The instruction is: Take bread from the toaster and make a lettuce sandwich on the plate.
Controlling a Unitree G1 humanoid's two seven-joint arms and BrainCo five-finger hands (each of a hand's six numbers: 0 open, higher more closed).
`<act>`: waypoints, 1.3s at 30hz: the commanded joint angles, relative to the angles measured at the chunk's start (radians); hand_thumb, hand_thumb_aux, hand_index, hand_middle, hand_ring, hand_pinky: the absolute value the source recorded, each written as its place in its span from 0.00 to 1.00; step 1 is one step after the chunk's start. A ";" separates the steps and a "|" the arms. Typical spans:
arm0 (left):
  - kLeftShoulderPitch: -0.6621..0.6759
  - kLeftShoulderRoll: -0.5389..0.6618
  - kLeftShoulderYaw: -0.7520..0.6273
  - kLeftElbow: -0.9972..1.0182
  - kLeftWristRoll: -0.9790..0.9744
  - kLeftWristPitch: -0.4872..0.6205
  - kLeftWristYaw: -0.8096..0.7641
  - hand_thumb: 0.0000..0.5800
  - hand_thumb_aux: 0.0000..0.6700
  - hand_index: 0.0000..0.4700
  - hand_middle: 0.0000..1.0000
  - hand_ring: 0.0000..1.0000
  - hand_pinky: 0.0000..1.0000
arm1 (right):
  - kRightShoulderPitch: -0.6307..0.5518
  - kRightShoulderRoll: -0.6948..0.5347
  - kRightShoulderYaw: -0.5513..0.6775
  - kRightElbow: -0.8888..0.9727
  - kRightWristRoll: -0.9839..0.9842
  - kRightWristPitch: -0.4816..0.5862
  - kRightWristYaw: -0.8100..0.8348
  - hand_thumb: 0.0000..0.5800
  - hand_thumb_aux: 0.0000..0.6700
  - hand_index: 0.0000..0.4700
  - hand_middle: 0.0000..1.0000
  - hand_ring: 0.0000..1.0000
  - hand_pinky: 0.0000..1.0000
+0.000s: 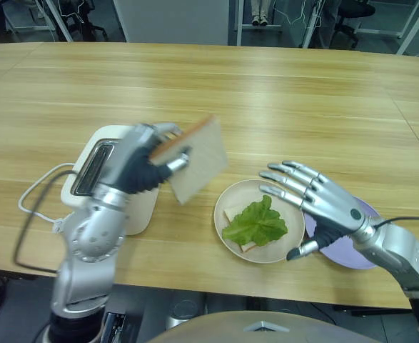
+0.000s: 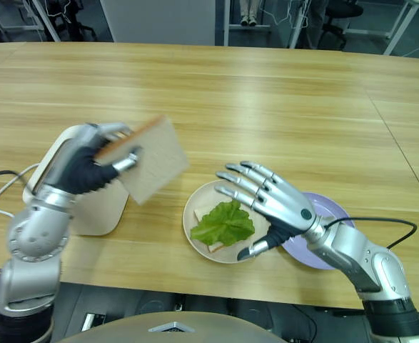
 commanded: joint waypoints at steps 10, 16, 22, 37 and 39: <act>-0.088 -0.128 -0.311 0.443 -0.152 0.010 -0.159 1.00 1.00 0.98 1.00 1.00 1.00 | 0.170 0.073 0.206 -0.074 0.019 0.032 0.155 0.00 0.00 0.00 0.00 0.00 0.00; -0.113 -0.180 -0.344 0.556 -0.166 0.000 -0.141 1.00 1.00 0.98 1.00 1.00 1.00 | 0.182 0.089 0.226 -0.054 0.003 0.162 0.248 0.00 0.00 0.00 0.00 0.00 0.00; -0.135 -0.219 -0.351 0.667 -0.164 -0.046 -0.103 1.00 1.00 0.98 1.00 1.00 1.00 | 0.184 0.079 0.220 -0.059 -0.009 0.260 0.310 0.00 0.00 0.00 0.00 0.00 0.00; -0.193 -0.221 -0.382 0.894 -0.076 -0.145 -0.003 1.00 1.00 0.98 1.00 1.00 1.00 | 0.151 0.005 0.285 -0.005 -0.021 0.424 0.518 0.00 0.00 0.00 0.00 0.00 0.00; -0.203 -0.222 -0.394 0.923 -0.053 -0.165 0.012 1.00 1.00 0.98 1.00 1.00 1.00 | 0.126 0.006 0.318 0.014 -0.029 0.439 0.555 0.00 0.00 0.00 0.00 0.00 0.00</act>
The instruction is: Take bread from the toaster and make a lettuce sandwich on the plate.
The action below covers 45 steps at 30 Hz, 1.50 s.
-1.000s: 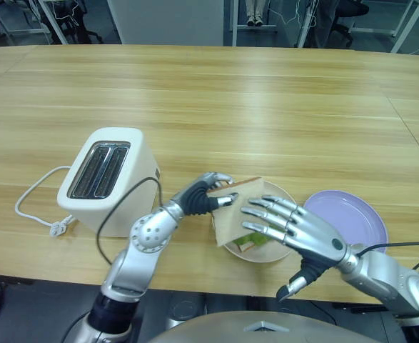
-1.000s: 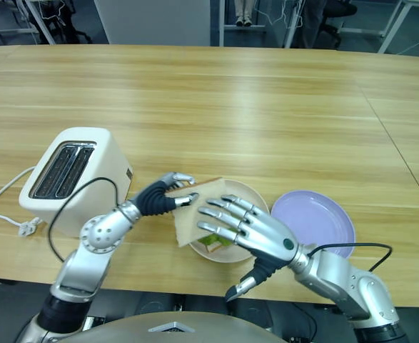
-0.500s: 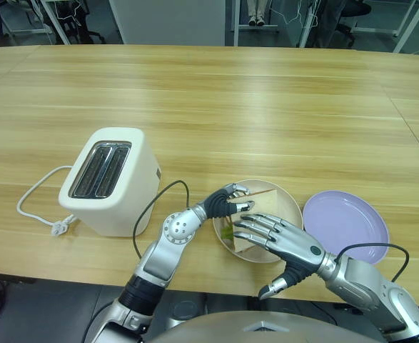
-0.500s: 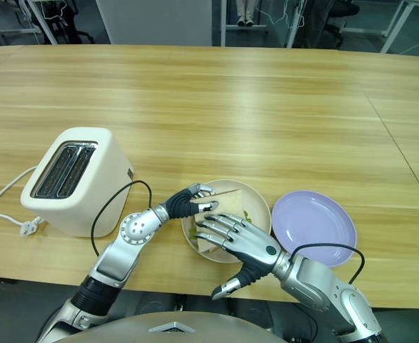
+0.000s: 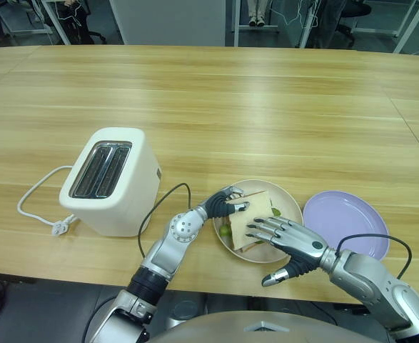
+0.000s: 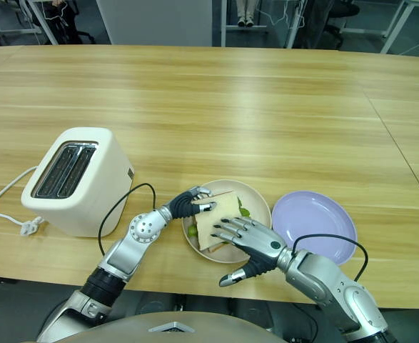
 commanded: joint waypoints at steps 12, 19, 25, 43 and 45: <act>-0.126 0.105 -0.065 -0.084 0.510 -0.164 0.477 0.00 0.00 0.00 0.00 0.00 0.00 | -0.162 0.009 0.210 0.157 -0.089 0.126 0.242 0.00 0.00 0.00 0.00 0.00 0.00; -0.131 0.175 0.072 -0.328 0.584 -0.165 0.594 0.00 0.00 0.00 0.00 0.00 0.00 | -0.189 0.014 0.215 0.189 -0.080 0.175 0.231 0.00 0.00 0.00 0.00 0.00 0.00; -0.053 0.209 0.204 -0.425 0.432 -0.167 0.519 0.00 0.00 0.00 0.00 0.00 0.00 | -0.278 0.131 0.138 0.231 -0.007 0.209 0.029 0.01 0.00 0.00 0.00 0.00 0.00; 0.407 0.409 0.209 -0.597 -0.194 -0.228 -0.083 1.00 1.00 0.98 1.00 1.00 1.00 | -0.057 0.019 -0.020 -0.112 0.711 0.298 0.288 1.00 1.00 0.98 1.00 1.00 1.00; 0.434 0.438 0.164 -0.558 -0.112 -0.223 -0.110 1.00 1.00 0.98 1.00 1.00 1.00 | -0.019 -0.032 0.010 -0.105 0.676 0.286 0.328 1.00 1.00 0.98 1.00 1.00 1.00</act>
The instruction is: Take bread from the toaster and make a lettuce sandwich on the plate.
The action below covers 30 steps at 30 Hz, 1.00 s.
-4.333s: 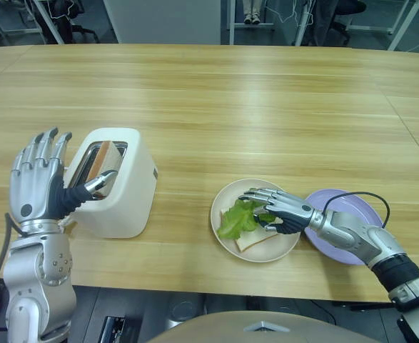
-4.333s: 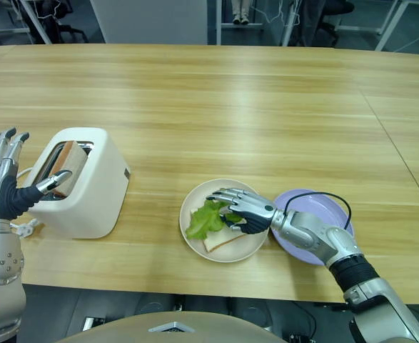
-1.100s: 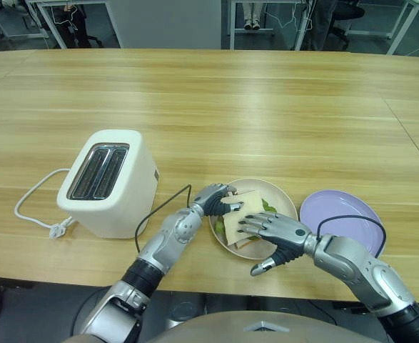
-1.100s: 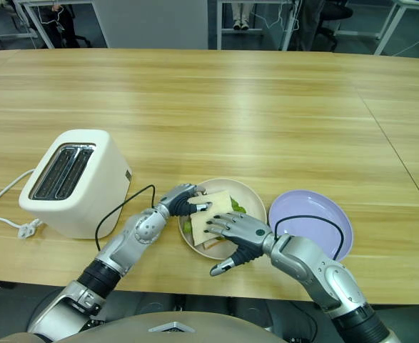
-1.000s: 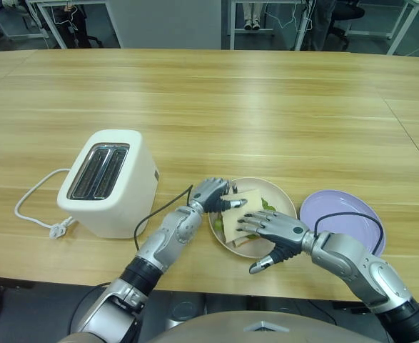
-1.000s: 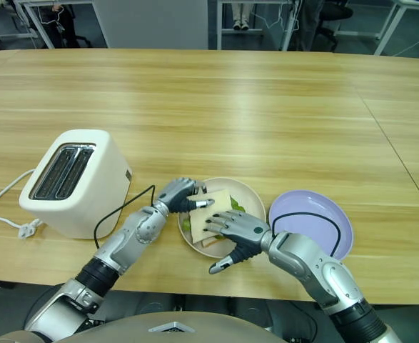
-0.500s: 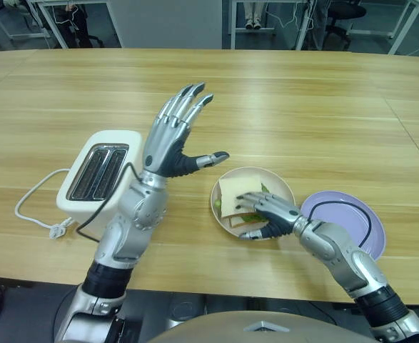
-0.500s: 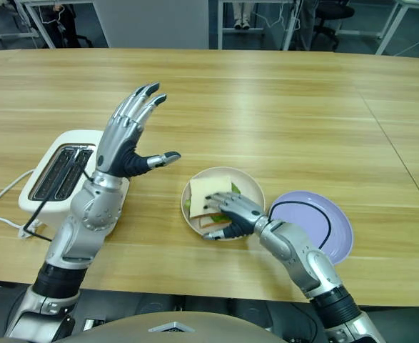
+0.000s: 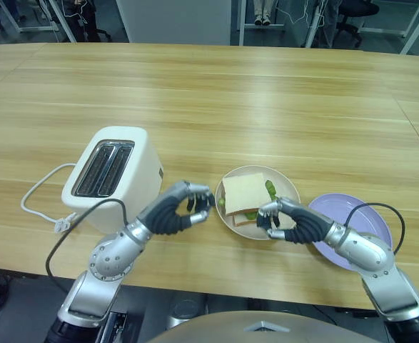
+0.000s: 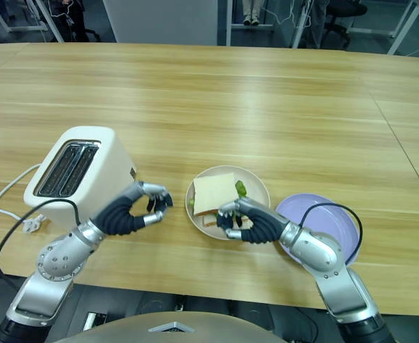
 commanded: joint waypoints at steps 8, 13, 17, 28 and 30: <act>-0.055 0.016 -0.238 0.247 0.473 0.038 -0.038 1.00 1.00 0.98 1.00 1.00 1.00 | 0.047 -0.083 0.136 0.089 -0.291 -0.022 0.021 1.00 1.00 0.98 1.00 1.00 1.00; -0.160 -0.036 -0.345 0.357 0.698 0.057 0.009 1.00 1.00 0.98 1.00 1.00 1.00 | -0.006 -0.069 0.194 0.168 -0.482 -0.027 -0.040 1.00 1.00 0.98 1.00 1.00 1.00; -0.219 -0.070 -0.379 0.416 0.793 0.080 0.043 1.00 1.00 0.98 1.00 1.00 1.00 | -0.067 -0.034 0.224 0.250 -0.575 -0.010 -0.084 1.00 1.00 0.98 1.00 1.00 1.00; -0.550 -0.173 -0.388 0.752 0.910 0.157 0.191 1.00 1.00 0.98 1.00 1.00 1.00 | -0.533 0.146 0.300 0.797 -0.771 0.023 -0.352 1.00 1.00 0.98 1.00 1.00 1.00; -0.644 -0.203 -0.386 0.870 0.909 0.165 0.249 1.00 1.00 0.98 1.00 1.00 1.00 | -0.623 0.177 0.321 0.939 -0.782 0.012 -0.397 1.00 1.00 0.98 1.00 1.00 1.00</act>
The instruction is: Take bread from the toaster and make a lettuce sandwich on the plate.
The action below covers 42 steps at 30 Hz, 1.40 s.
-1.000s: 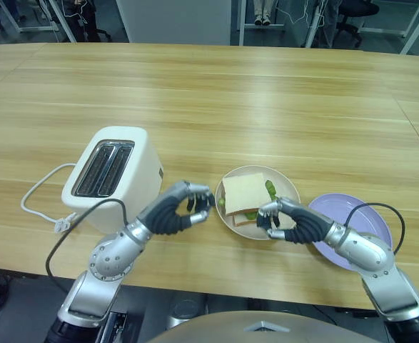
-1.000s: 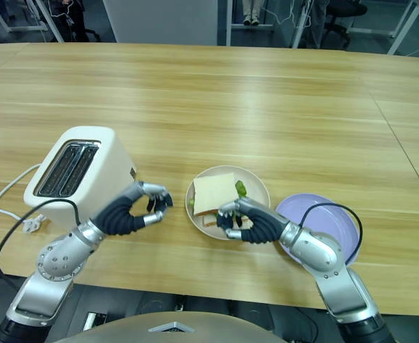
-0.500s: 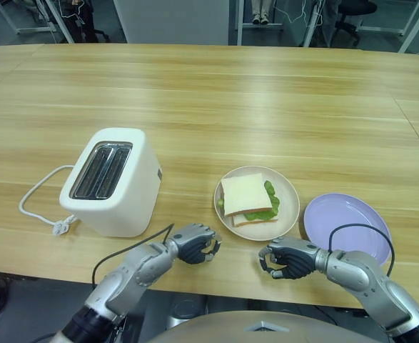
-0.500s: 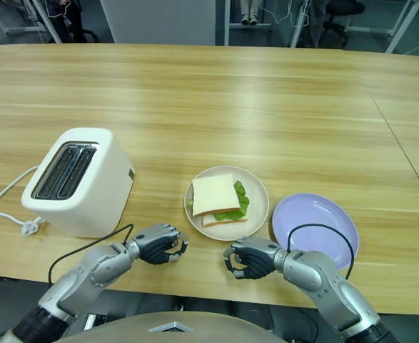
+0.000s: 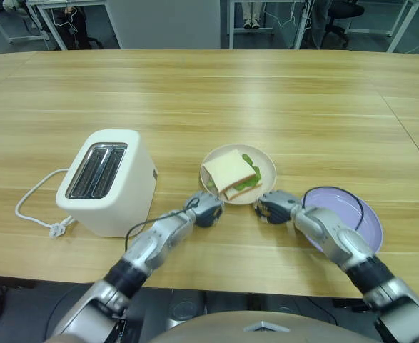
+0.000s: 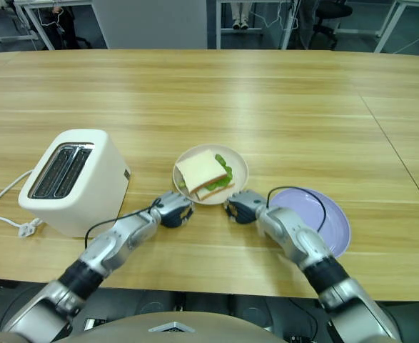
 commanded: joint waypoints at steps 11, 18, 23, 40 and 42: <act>-0.188 -0.031 0.098 0.215 -0.138 -0.024 0.265 1.00 1.00 0.98 1.00 1.00 1.00 | -0.266 0.031 0.019 0.389 0.031 -0.079 -0.243 1.00 1.00 0.98 0.98 0.98 0.98; 0.130 -0.051 0.304 -0.369 -0.456 -0.031 0.177 0.00 0.00 0.00 1.00 1.00 1.00 | -0.034 -0.061 -0.260 -0.074 0.398 -0.059 -0.108 1.00 1.00 0.98 0.69 0.69 0.69; 0.316 -0.162 0.477 -0.667 -0.751 -0.029 0.180 0.00 0.00 0.00 0.91 0.91 0.91 | 0.070 0.059 -0.531 -0.331 0.820 -0.033 -0.118 0.00 0.00 0.00 0.00 0.00 0.00; 0.419 -0.274 0.660 -0.539 -1.498 -0.162 -0.138 0.00 0.00 0.00 0.00 0.00 0.00 | 0.157 0.340 -0.710 -0.278 1.503 -0.074 0.280 0.00 0.00 0.00 0.00 0.00 0.00; 0.419 -0.277 0.658 -0.529 -1.512 -0.164 -0.161 0.00 0.00 0.00 0.00 0.00 0.00 | 0.174 0.341 -0.705 -0.301 1.530 -0.055 0.313 0.00 0.00 0.00 0.00 0.00 0.00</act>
